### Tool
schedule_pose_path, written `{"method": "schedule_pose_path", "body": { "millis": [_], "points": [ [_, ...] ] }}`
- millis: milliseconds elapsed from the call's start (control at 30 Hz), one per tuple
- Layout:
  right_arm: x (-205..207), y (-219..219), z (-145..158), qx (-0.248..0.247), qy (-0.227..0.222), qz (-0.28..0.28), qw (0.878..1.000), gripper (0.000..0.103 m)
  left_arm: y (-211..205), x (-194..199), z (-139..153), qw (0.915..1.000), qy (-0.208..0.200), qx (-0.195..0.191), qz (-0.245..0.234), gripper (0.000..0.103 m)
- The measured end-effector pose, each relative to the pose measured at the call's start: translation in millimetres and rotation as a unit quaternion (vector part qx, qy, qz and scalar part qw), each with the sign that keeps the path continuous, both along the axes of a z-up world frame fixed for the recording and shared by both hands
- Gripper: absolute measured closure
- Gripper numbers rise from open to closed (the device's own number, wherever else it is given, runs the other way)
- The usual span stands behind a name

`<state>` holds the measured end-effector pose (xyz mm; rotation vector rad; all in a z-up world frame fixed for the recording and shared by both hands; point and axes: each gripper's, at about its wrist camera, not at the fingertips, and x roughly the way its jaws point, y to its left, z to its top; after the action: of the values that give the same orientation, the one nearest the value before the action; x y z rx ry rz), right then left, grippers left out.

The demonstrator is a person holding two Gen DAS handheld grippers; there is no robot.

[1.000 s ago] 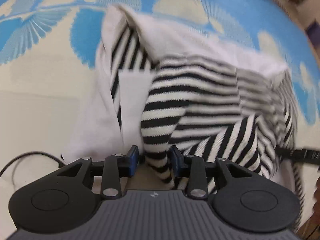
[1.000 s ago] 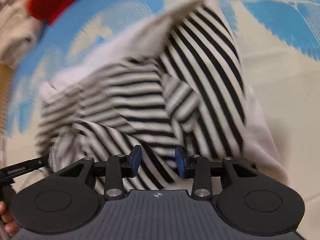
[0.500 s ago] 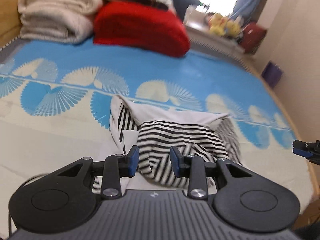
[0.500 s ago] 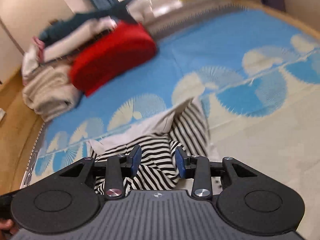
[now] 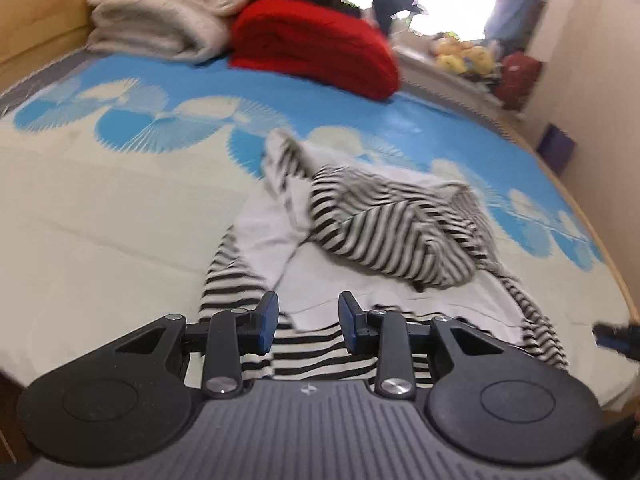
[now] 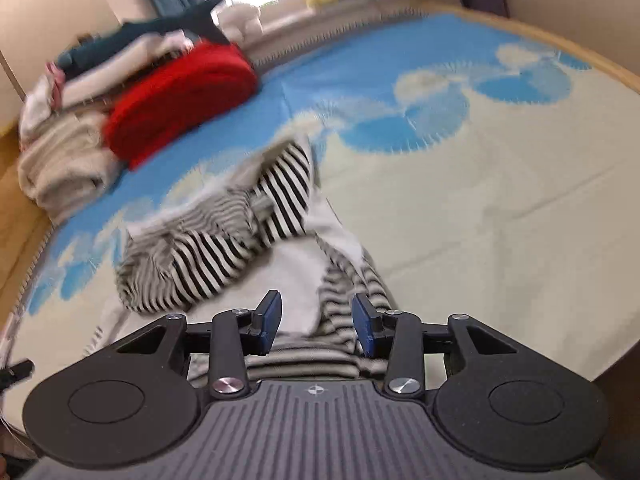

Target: Fold small clothes

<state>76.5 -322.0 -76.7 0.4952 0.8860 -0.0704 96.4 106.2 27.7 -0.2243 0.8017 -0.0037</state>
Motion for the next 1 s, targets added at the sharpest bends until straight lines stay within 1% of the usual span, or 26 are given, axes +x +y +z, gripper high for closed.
{"method": "schedule_pose_path", "body": {
  "millis": [33, 133, 200, 233, 267, 333, 400, 433, 500, 633, 700, 800, 900, 933, 1000],
  "points": [
    [1.1, -0.7, -3.0, -0.002, 0.010, -0.002, 1.000, 0.061, 3.6, 3.1, -2.4, 0.9999, 0.011, -0.009, 0.009, 0.066],
    [5.0, -5.6, -18.3, 0.032, 0.047, -0.008, 0.998, 0.058, 14.0, 15.7, -14.7, 0.9974, 0.052, -0.036, 0.035, 0.063],
    [7.7, -4.6, -30.8, 0.030, 0.077, -0.014, 0.996, 0.055, 20.2, 20.8, -26.2, 0.9947, 0.080, -0.040, 0.052, 0.055],
    [7.1, -3.0, -36.2, 0.028, 0.087, -0.015, 0.996, 0.054, 21.6, 23.4, -33.6, 0.9927, 0.097, -0.041, 0.058, 0.048],
    [7.9, -1.5, -40.8, 0.029, 0.098, -0.016, 0.995, 0.052, 22.1, 25.5, -39.5, 0.9910, 0.111, -0.043, 0.062, 0.045],
    [10.5, 0.7, -51.6, 0.030, 0.121, -0.014, 0.992, 0.049, 23.6, 28.7, -52.3, 0.9878, 0.136, -0.040, 0.065, 0.044],
    [13.7, 3.3, -60.7, 0.019, 0.143, -0.012, 0.989, 0.047, 24.2, 28.7, -61.9, 0.9860, 0.151, -0.034, 0.064, 0.041],
    [14.5, 4.3, -64.9, 0.014, 0.152, -0.011, 0.988, 0.047, 25.4, 28.0, -65.9, 0.9855, 0.154, -0.030, 0.064, 0.038],
    [16.3, 5.4, -72.6, 0.007, 0.164, -0.007, 0.986, 0.046, 27.8, 26.8, -72.3, 0.9834, 0.164, -0.025, 0.073, 0.036],
    [18.1, 10.1, -89.3, -0.001, 0.196, -0.005, 0.981, 0.045, 30.0, 28.2, -80.4, 0.9790, 0.181, -0.044, 0.084, 0.036],
    [19.3, 13.1, -93.6, 0.001, 0.201, 0.001, 0.980, 0.045, 27.2, 29.1, -86.9, 0.9766, 0.193, -0.047, 0.083, 0.036],
    [19.4, 18.7, -94.8, -0.014, 0.201, 0.013, 0.979, 0.045, 20.2, 30.1, -96.2, 0.9736, 0.207, -0.050, 0.083, 0.036],
    [19.1, 21.2, -94.5, -0.022, 0.200, 0.018, 0.979, 0.046, 17.4, 29.3, -104.7, 0.9728, 0.211, -0.035, 0.090, 0.038],
    [18.9, 21.9, -94.5, -0.023, 0.200, 0.019, 0.979, 0.048, 16.8, 28.6, -104.8, 0.9734, 0.209, -0.031, 0.089, 0.040],
    [18.7, 23.2, -93.4, -0.019, 0.196, 0.026, 0.980, 0.065, 15.0, 27.4, -103.7, 0.9754, 0.204, -0.021, 0.081, 0.067]
  ]
}}
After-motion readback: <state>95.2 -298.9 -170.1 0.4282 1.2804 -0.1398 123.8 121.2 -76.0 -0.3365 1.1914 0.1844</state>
